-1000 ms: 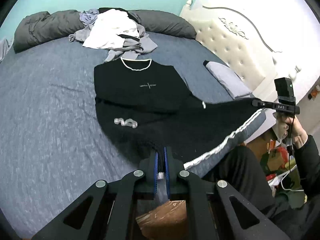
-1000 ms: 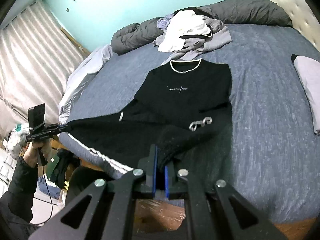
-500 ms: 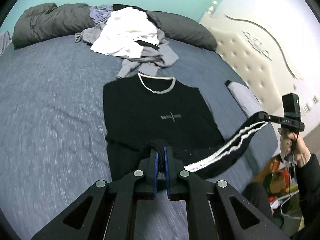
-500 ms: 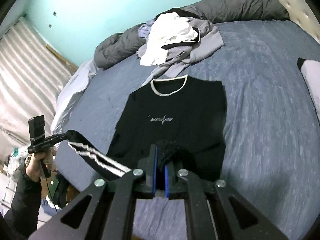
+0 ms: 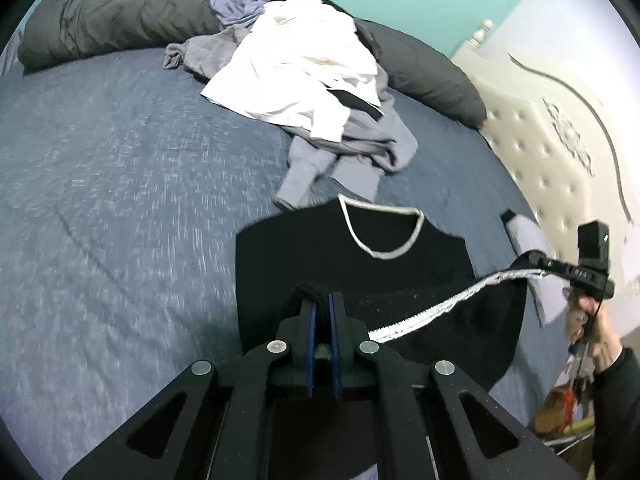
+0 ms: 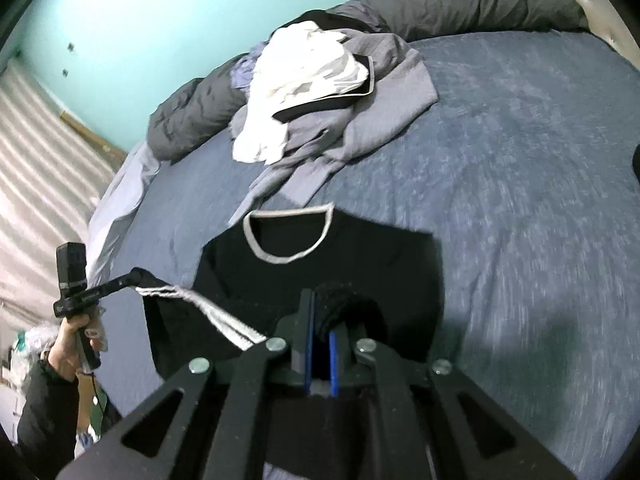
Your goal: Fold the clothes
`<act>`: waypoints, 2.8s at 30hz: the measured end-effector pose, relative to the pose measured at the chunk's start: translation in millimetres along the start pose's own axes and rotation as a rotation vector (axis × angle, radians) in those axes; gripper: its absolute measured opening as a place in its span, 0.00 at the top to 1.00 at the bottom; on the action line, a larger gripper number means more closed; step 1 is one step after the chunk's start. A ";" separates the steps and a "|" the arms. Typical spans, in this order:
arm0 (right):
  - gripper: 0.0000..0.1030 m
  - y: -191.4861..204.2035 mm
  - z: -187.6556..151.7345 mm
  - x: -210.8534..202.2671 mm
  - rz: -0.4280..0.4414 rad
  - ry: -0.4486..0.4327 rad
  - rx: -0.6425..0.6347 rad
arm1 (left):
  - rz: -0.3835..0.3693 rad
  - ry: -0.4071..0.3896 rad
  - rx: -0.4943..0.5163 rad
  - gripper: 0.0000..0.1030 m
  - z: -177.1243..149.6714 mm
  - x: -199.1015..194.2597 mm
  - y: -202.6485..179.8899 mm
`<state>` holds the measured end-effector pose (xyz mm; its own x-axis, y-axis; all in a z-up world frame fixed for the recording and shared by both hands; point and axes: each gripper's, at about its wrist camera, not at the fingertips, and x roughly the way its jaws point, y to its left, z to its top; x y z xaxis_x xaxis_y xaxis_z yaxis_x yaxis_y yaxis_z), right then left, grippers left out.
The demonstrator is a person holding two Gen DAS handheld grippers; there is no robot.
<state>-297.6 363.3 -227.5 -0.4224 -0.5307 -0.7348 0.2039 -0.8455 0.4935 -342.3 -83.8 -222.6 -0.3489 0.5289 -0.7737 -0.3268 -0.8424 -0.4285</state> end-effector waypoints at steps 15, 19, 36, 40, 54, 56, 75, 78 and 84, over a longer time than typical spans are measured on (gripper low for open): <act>0.94 -48.9 54.8 94.7 -0.082 -0.017 0.065 | 0.071 -0.028 -0.122 0.90 45.8 93.1 45.4; 0.92 -55.1 52.0 97.0 -0.072 -0.050 0.075 | 0.088 -0.056 -0.130 0.82 39.3 96.0 47.7; 0.86 -67.8 53.7 75.9 0.057 -0.157 0.264 | 0.104 -0.119 -0.090 0.51 34.1 67.2 43.0; 0.86 -70.4 54.4 74.7 0.074 -0.172 0.291 | 0.108 -0.107 -0.084 0.51 31.2 71.8 42.6; 0.20 -81.6 64.0 62.5 -0.054 -0.193 0.263 | 0.154 -0.089 -0.071 0.51 25.9 83.4 45.9; 0.20 -73.1 61.8 69.5 -0.124 -0.152 0.170 | 0.162 -0.086 -0.068 0.51 25.4 85.6 46.2; 0.94 -65.0 41.4 125.6 -0.256 -0.060 -0.130 | 0.218 -0.102 0.098 0.97 34.1 111.9 40.6; 0.95 -61.9 42.6 112.4 -0.285 -0.122 -0.147 | 0.213 -0.165 0.074 0.97 34.3 93.5 45.3; 0.95 -69.6 46.9 106.3 -0.370 -0.148 -0.108 | 0.211 -0.181 -0.013 0.97 35.9 85.2 66.2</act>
<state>-398.1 368.5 -318.1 -0.6053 -0.1827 -0.7748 0.1032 -0.9831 0.1512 -425.2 -90.8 -300.0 -0.5598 0.3505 -0.7508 -0.2193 -0.9365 -0.2736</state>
